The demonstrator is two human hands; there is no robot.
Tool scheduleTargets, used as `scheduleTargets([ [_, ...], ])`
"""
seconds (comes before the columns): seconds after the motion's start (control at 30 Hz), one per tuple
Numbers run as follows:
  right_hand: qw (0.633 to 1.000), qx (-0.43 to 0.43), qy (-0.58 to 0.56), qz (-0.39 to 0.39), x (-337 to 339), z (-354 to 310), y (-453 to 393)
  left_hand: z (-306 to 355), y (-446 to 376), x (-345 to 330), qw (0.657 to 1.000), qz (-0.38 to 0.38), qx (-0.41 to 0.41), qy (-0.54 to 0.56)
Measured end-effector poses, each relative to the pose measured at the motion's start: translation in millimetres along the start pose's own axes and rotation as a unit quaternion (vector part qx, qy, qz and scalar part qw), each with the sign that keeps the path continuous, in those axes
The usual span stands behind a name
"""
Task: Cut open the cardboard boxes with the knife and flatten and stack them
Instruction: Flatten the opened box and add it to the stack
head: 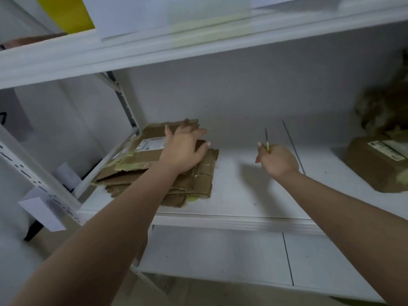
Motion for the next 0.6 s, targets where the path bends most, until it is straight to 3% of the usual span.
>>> scheduleTargets([
  [0.13, 0.999, 0.025, -0.022, 0.032, 47.1, 33.0, -0.3, 50.5, -27.5, -9.7, 1.0, -0.012, -0.023, -0.009],
  [0.4, 0.99, 0.075, 0.093, 0.079, 168.9, 127.2, -0.2, 214.9, -94.5, -47.0, 0.997, -0.041, -0.073, -0.004],
  [0.6, 0.989, 0.062, 0.097, 0.093, 236.2, 197.9, -13.8, 313.5, -120.2, -71.5, 0.992, -0.049, -0.111, 0.026],
])
Point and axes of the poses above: each hand's wrist, its own y-axis away from the middle knuckle, its own x-axis out of the back of the hand, z = x × y, the point moved 6 cm from there along -y, towards the middle knuckle, and after that the axes turned 13 degrees about -z, right-handed, at the moved point
